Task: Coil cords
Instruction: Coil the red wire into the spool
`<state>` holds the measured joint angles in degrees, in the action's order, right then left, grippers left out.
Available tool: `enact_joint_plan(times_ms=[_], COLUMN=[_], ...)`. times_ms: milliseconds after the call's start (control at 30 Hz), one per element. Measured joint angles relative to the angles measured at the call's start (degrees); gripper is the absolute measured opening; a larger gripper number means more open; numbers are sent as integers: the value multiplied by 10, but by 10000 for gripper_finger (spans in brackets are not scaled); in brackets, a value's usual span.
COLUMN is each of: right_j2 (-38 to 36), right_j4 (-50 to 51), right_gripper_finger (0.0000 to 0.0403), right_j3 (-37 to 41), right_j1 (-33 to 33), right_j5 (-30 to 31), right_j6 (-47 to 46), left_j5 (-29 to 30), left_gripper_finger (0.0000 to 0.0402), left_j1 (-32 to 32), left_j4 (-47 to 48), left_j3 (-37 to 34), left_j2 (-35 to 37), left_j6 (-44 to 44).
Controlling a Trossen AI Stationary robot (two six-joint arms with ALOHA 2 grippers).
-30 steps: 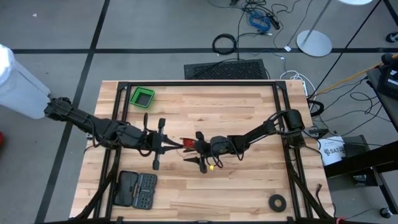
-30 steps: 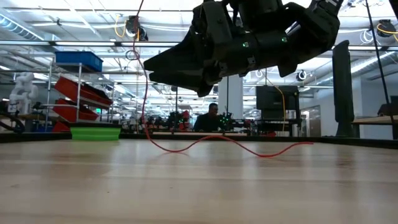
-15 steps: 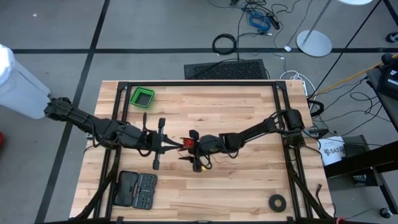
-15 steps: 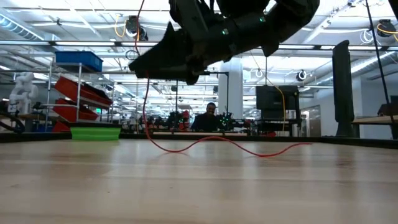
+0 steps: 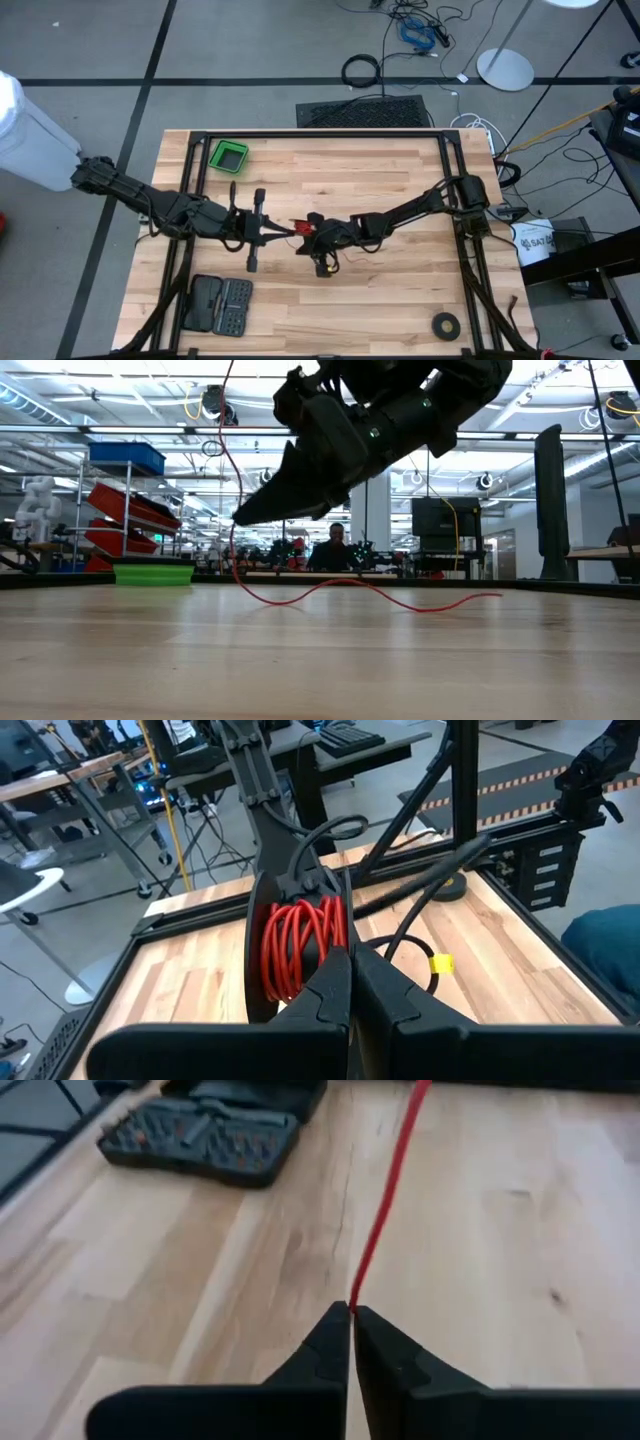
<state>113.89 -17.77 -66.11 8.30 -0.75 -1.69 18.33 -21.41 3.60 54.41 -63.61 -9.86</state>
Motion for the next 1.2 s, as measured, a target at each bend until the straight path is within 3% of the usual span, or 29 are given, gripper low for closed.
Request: enact_joint_plan(times_ms=[367,1033,1200], right_j2=[-31,-34,-34], right_j4=[85,55,43], right_gripper_finger=[0,1,25], right_j3=[0,0,0], right_j1=[0,1,1], right_j5=[4,7,7], right_j6=[-6,-6,-14], left_j5=[0,0,0], left_gripper_finger=[4,4,4], left_j1=[0,0,0], left_j4=[40,38,38], left_j3=[0,0,0], left_j2=[0,0,0], left_j6=[1,6,19])
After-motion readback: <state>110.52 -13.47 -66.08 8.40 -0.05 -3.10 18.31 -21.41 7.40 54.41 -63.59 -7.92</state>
